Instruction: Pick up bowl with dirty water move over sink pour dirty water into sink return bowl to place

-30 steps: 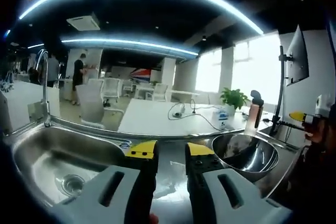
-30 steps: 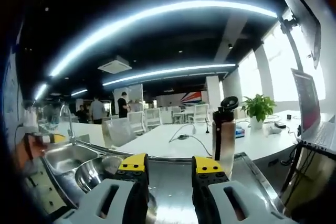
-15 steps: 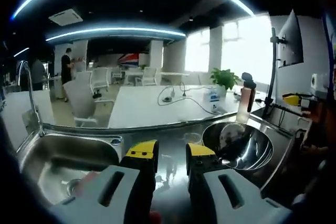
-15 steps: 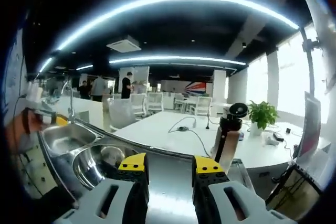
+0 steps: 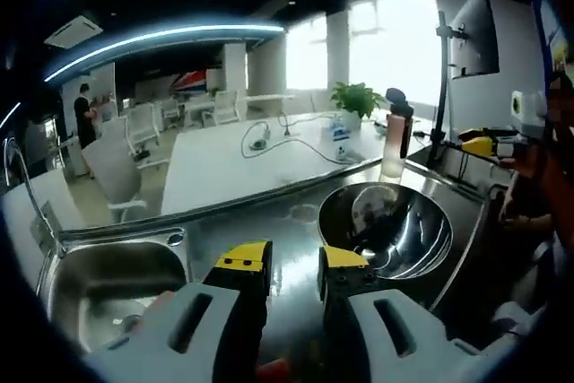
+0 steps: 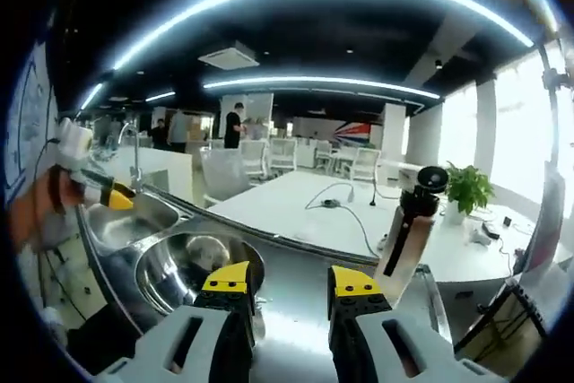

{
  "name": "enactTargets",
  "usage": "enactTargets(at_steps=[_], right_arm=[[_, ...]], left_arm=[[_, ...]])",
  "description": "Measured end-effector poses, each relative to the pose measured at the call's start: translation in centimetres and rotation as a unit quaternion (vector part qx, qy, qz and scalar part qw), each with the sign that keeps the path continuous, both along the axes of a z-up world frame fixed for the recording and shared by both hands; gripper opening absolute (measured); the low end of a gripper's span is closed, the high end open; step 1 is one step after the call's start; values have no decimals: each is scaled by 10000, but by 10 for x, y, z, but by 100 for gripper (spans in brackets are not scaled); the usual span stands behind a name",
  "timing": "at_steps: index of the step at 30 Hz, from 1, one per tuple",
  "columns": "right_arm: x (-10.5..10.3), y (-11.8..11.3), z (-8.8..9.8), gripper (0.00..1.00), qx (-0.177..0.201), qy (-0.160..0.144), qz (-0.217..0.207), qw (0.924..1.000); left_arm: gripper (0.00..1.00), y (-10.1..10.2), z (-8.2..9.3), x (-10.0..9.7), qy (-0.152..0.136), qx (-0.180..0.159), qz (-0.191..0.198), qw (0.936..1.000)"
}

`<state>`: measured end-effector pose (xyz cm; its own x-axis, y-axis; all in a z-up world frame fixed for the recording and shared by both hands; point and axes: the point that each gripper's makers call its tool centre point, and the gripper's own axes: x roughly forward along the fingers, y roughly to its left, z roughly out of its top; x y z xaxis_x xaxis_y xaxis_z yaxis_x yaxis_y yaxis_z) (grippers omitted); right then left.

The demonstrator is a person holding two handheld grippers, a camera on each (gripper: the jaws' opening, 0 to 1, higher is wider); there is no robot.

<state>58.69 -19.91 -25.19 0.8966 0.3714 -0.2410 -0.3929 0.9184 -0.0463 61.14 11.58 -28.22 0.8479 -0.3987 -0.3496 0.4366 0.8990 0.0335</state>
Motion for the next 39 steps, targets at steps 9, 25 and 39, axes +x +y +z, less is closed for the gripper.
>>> enactTargets(at_steps=[9,25,39], right_arm=[[4,26,19,27,-243,163,500,9983],[24,45,6,26,-1001,612,922,9888],[42,52,-21,27,-1360,1187,949,9790]], left_arm=[[20,-18,9,4,118,87,-278,9995],[20,-36,4,16,519,568,-702,9946],[21,-44,-12,31,873,1206,-1156,9821]])
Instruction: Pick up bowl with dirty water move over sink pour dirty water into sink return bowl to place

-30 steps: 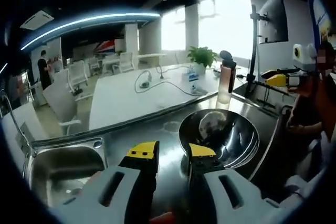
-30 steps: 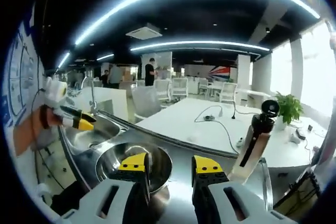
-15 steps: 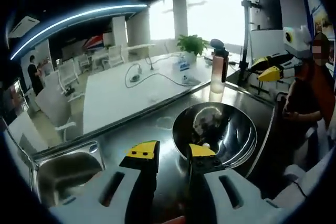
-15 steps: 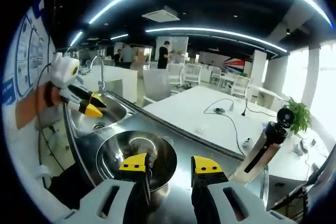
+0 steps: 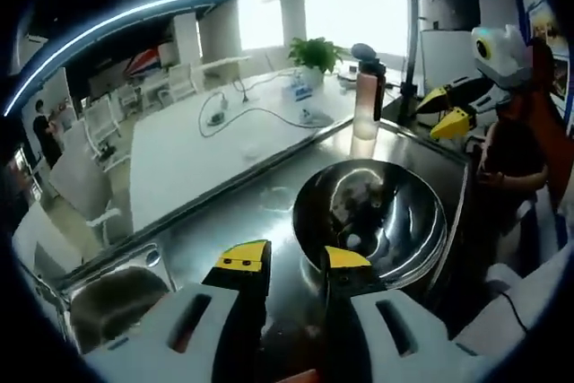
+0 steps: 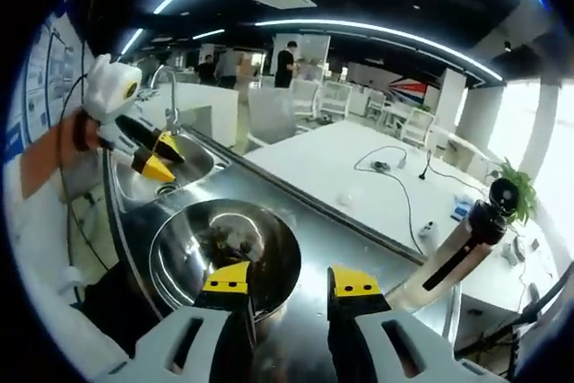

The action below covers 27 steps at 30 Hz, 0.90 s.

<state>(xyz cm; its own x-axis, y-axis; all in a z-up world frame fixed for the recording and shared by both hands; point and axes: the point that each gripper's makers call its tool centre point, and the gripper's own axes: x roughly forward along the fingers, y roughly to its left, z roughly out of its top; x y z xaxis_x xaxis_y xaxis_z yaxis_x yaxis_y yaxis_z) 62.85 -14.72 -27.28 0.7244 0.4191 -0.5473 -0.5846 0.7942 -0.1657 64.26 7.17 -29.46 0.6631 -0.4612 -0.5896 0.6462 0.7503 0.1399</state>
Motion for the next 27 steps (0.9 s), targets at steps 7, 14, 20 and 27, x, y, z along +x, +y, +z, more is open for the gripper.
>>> enactTargets(at_steps=[7,14,20,27], right_arm=[[6,4,-22,27,-282,513,19,9983],[12,2,-34,28,-243,944,-186,9951],[16,4,-40,28,-309,1211,-219,9919],[22,5,-60,28,-572,1574,-302,9854]], left_arm=[[21,-10,-12,-1,384,326,-236,9985],[23,-16,-13,7,545,479,-323,9968],[22,-18,-24,15,908,580,-255,9939],[23,-17,-44,19,1283,816,-171,9882]])
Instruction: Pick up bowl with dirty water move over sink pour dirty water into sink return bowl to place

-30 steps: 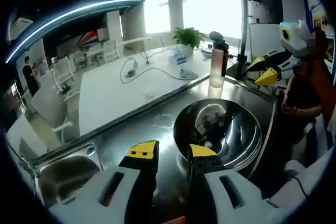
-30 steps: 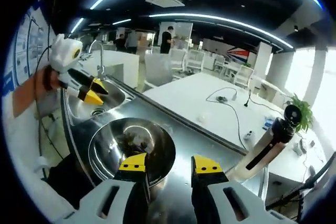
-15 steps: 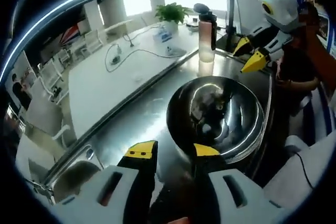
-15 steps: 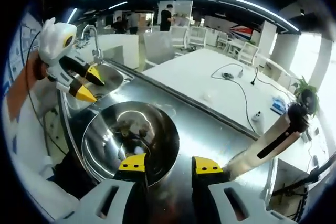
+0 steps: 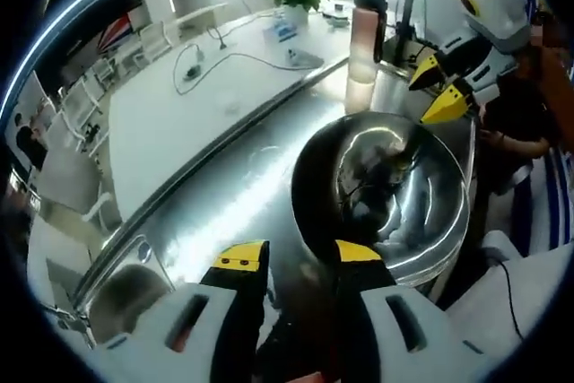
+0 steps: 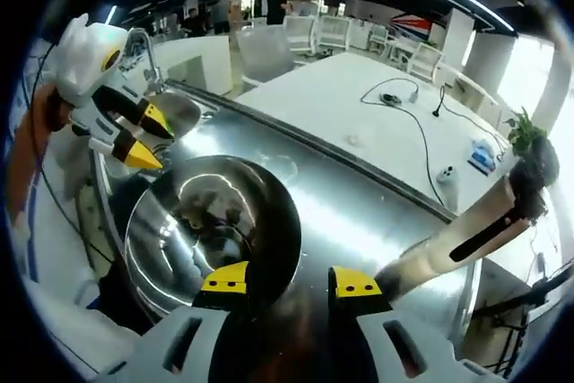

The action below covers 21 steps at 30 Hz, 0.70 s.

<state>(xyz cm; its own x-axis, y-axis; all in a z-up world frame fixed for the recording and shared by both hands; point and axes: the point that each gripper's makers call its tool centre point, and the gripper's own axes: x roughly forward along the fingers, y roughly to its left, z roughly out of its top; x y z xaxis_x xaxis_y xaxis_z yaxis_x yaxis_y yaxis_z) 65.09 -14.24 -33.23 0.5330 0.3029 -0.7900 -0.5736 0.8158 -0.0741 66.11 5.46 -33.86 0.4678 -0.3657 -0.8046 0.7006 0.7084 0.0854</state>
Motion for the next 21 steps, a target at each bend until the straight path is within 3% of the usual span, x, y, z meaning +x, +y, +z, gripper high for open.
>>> enactTargets(at_steps=[7,12,21], right_arm=[[7,5,-8,28,-84,134,31,9999],[4,0,-18,28,-240,267,-59,9993],[-6,-3,-39,27,-208,597,-271,9976]], left_arm=[[23,5,-7,4,42,103,105,9999],[23,-2,-14,1,367,-180,105,9991],[24,-5,-28,3,586,-300,202,9976]])
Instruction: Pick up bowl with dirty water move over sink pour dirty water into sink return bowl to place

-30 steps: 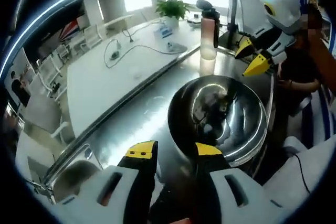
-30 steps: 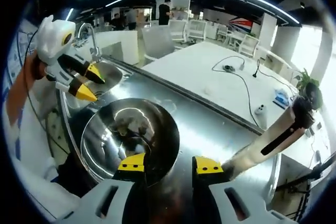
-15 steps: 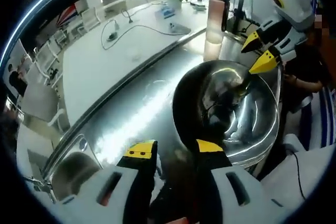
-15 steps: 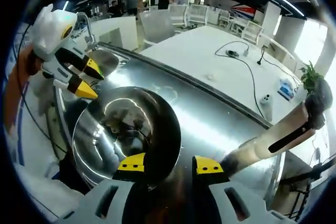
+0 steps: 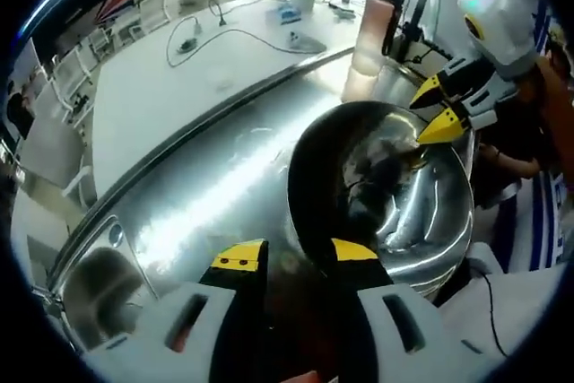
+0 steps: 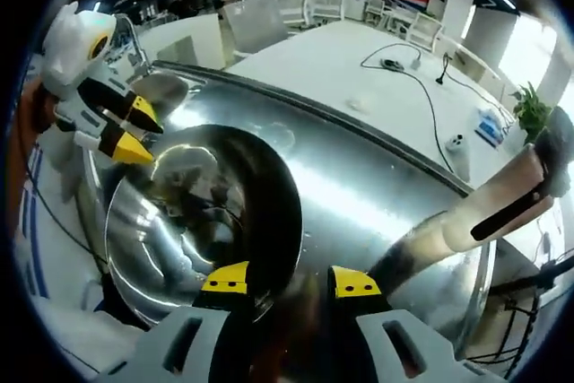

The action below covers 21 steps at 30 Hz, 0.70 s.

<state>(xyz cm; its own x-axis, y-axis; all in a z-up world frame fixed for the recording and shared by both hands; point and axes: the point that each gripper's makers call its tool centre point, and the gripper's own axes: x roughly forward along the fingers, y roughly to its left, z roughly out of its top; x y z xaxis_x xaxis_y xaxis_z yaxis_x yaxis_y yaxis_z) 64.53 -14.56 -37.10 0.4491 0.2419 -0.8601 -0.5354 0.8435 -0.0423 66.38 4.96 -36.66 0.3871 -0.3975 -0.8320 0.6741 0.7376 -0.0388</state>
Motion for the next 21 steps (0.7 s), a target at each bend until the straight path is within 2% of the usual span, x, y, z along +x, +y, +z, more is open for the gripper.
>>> enactTargets(at_steps=[12,18,21], right_arm=[[-11,5,-16,26,77,336,-85,9994],[-11,4,-15,19,128,385,-238,9989],[-12,6,-18,18,166,441,-247,9986]], left_arm=[[23,-5,-6,-14,24,92,-95,9999],[20,-4,-7,-13,37,173,-6,9998],[19,-4,-8,-14,52,193,43,9998]])
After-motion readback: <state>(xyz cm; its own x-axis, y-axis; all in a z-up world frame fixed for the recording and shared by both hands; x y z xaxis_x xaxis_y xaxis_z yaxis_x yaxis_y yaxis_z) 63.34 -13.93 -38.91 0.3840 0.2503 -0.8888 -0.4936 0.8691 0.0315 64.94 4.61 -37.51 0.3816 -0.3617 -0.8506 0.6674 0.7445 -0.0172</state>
